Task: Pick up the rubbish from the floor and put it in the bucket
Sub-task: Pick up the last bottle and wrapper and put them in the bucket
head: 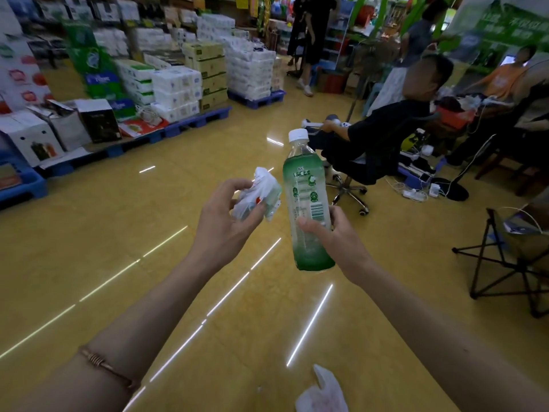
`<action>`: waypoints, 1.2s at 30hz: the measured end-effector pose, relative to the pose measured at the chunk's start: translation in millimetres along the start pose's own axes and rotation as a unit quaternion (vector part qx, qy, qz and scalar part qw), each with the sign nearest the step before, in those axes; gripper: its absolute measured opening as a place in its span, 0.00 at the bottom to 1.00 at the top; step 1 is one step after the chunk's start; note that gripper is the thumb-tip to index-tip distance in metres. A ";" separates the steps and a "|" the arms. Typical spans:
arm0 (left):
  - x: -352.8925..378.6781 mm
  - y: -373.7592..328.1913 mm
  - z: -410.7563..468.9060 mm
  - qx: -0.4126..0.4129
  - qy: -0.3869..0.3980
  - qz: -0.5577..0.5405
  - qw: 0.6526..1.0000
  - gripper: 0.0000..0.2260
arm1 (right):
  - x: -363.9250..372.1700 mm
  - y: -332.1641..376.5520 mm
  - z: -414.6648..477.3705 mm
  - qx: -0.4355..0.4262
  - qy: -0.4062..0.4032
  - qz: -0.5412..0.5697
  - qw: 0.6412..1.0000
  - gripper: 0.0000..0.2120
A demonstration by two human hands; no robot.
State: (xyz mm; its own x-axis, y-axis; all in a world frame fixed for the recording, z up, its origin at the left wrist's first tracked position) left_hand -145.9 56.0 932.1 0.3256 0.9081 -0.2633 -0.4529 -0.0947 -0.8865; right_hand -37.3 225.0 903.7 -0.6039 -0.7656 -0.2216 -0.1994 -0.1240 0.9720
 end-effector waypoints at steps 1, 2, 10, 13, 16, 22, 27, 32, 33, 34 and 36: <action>0.2 -2.0 -4.3 -0.007 -0.007 0.002 1.000 0.11 | -2.4 0.9 -2.7 -0.006 0.004 -0.002 1.000 0.31; 0.8 -4.2 -8.6 -0.014 -0.014 0.005 1.000 0.11 | -5.0 1.4 -4.7 -0.011 0.009 -0.002 1.000 0.32; 1.9 -14.9 -60.9 -0.038 -0.078 0.032 0.996 0.15 | -17.8 -8.4 -26.8 -0.058 0.083 -0.031 0.994 0.30; -17.1 -8.8 -93.8 -0.059 -0.102 0.055 0.991 0.20 | -3.6 -15.6 -39.2 -0.060 0.113 -0.040 0.991 0.28; -50.9 -4.5 -126.5 -0.077 -0.134 0.095 0.983 0.22 | 26.6 -15.4 -54.8 -0.055 0.141 -0.049 0.987 0.29; -132.2 -5.9 -179.8 -0.102 -0.240 0.170 0.950 0.23 | 106.1 1.5 -92.5 -0.062 0.244 -0.031 0.967 0.25; -193.7 -16.4 -224.1 -0.117 -0.298 0.192 0.928 0.24 | 165.8 20.1 -127.5 -0.077 0.324 -0.038 0.942 0.27; -255.2 -14.4 -274.8 -0.150 -0.345 0.203 0.904 0.23 | 228.3 23.1 -170.7 -0.090 0.372 -0.060 0.922 0.24; -267.2 -12.3 -284.4 -0.157 -0.351 0.204 0.900 0.23 | 240.9 21.8 -179.8 -0.091 0.379 -0.066 0.919 0.22; -278.4 -10.1 -293.6 -0.163 -0.355 0.206 0.897 0.22 | 252.9 20.4 -188.7 -0.091 0.386 -0.071 0.915 0.19; -300.0 -4.5 -310.6 -0.174 -0.363 0.209 0.891 0.21 | 275.9 17.8 -204.8 -0.089 0.400 -0.082 0.909 0.19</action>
State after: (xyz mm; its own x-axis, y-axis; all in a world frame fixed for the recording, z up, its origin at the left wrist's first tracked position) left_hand 16.3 -342.7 896.9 -0.4918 0.7765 -0.3940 -0.0828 -0.4921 -0.8666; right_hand -49.4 -117.7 875.8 0.1907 -0.9328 -0.3059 -0.0659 -0.3231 0.9441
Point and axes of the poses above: each hand's wrist, its own z-axis towards the middle knuckle, its own x-axis out of the palm, y = z × x, the point moved 4 cm from there along z, towards the middle knuckle, and after that the axes turned 5 degrees about -y, right-handed, at the moved point
